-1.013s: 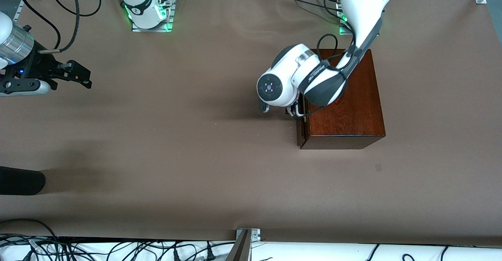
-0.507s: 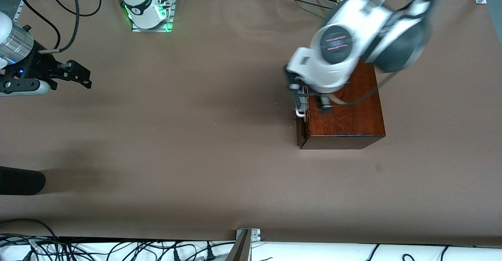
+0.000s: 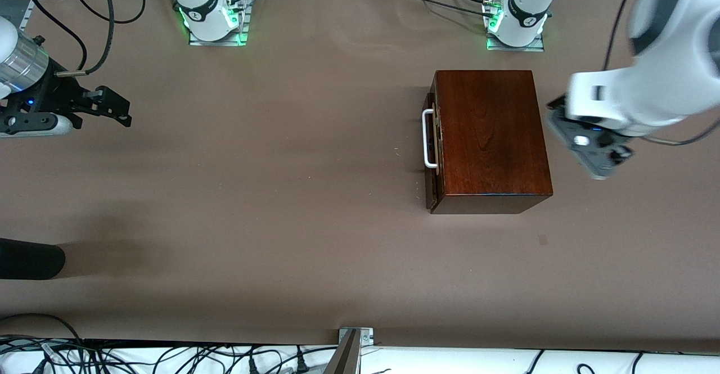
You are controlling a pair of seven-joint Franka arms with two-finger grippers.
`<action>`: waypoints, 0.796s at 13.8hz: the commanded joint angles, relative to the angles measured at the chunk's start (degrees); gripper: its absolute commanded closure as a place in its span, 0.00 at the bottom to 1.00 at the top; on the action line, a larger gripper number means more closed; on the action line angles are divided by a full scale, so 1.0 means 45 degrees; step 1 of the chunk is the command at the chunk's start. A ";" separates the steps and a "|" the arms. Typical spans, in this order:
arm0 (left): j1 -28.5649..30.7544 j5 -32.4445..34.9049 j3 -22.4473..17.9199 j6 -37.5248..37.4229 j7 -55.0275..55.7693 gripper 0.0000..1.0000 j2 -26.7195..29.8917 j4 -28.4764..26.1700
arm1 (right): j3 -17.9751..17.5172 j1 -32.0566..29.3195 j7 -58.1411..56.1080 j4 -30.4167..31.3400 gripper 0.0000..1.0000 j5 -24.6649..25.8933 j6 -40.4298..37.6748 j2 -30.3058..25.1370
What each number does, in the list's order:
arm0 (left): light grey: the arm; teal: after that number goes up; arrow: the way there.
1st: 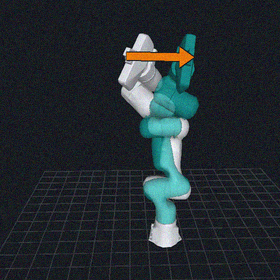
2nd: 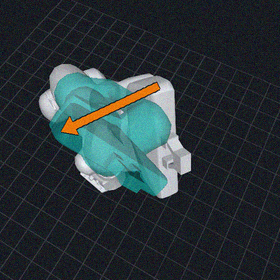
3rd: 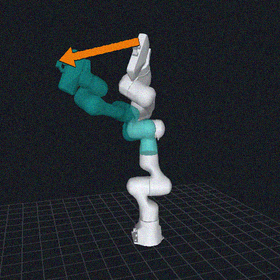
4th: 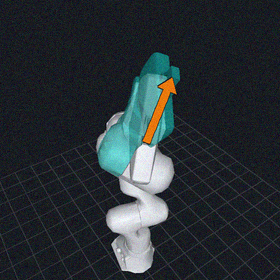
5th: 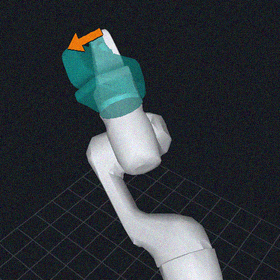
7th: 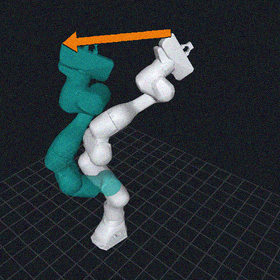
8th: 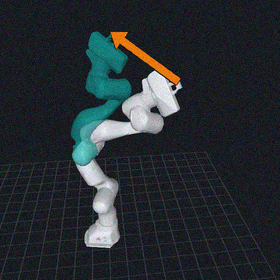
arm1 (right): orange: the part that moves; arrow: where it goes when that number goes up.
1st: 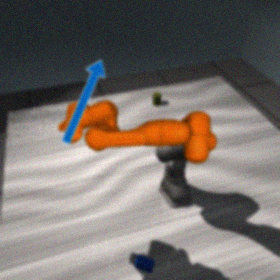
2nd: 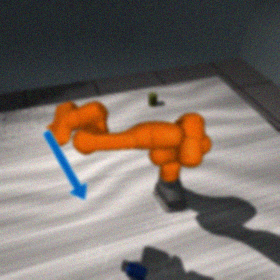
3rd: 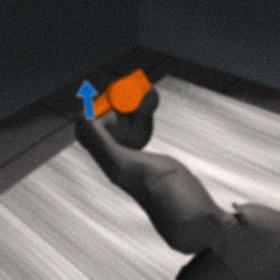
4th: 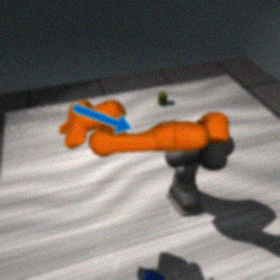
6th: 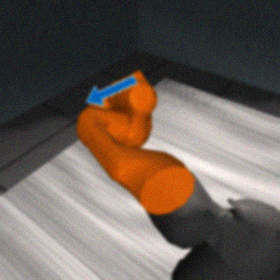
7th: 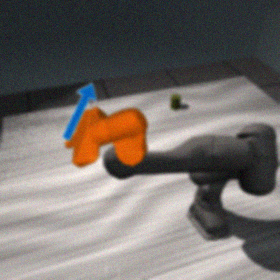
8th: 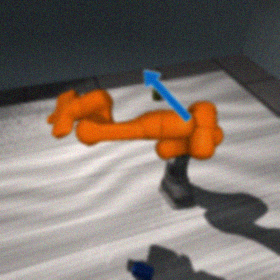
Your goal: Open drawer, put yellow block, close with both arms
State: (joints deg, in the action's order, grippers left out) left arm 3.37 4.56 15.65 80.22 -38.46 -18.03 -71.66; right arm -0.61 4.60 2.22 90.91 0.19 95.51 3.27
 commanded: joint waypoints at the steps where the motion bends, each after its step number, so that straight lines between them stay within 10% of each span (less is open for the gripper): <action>1: -0.0842 -0.2063 -0.2647 0.0665 0.0731 0.00 0.1385 -0.1840 | 0.0018 0.0014 0.0015 -0.0026 0.00 -0.0160 -0.0092 -0.0121; 11: -0.1218 -0.0858 -0.3400 0.1938 0.7274 0.00 0.4592 -0.4602 | 0.0018 0.0014 0.0015 -0.0045 0.00 -0.0160 -0.0072 -0.0121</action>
State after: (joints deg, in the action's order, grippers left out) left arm -1.89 -0.38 0.66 86.98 -10.81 -0.29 -89.34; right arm -0.61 4.60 2.22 90.88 0.19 95.51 3.27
